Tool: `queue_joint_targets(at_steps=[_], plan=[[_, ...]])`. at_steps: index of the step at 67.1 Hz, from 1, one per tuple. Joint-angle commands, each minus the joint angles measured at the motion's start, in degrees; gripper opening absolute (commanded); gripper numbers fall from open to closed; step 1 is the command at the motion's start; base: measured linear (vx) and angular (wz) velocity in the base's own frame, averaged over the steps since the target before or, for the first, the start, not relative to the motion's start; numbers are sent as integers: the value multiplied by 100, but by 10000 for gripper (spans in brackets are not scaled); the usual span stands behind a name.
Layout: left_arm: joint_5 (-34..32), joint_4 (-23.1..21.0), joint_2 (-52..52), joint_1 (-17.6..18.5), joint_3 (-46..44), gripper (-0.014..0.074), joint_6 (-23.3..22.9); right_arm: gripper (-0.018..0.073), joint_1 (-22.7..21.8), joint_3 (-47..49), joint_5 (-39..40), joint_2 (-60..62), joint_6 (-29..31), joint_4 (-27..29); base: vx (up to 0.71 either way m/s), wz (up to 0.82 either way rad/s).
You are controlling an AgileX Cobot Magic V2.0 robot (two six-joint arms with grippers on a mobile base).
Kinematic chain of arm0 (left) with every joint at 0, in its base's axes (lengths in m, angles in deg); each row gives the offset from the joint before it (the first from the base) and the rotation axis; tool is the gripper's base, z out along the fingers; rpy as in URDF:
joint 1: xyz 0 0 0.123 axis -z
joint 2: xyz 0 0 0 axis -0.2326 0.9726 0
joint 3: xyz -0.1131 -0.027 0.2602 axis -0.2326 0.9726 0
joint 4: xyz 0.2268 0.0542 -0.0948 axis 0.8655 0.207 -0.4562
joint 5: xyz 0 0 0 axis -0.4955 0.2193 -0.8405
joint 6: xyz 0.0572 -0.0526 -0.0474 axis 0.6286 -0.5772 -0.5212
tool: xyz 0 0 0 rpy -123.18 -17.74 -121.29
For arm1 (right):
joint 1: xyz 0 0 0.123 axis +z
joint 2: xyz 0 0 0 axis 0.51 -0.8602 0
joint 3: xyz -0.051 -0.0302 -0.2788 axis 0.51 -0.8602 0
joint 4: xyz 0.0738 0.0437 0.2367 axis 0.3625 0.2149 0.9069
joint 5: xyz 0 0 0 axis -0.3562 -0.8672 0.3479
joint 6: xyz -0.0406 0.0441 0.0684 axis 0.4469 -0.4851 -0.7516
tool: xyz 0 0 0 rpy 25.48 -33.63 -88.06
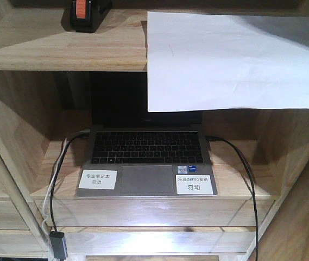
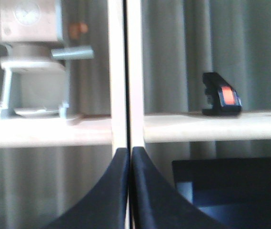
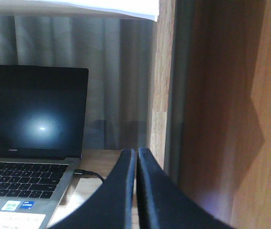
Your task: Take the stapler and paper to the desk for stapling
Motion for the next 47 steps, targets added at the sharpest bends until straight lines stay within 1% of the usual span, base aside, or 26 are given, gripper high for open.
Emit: queue_joint_targets(at_steps=[1, 9, 19, 28, 47], plan=[[250, 3, 651, 26, -748, -7, -35, -9, 11, -17, 399, 86, 3, -4, 0, 0], [582, 3, 1264, 26, -1382, -7, -30, -9, 11, -17, 399, 86, 3, -4, 0, 0], [730, 3, 1872, 26, -1891, -7, 11, -9, 11, -17, 399, 86, 3, -4, 0, 0], [714, 1, 2069, 26, -1936, -7, 0, -9, 11, -17, 399, 86, 3, -4, 0, 0], [655, 1, 2078, 26, -1936, -2, -6, -9, 11, -17, 399, 86, 3, -4, 0, 0]])
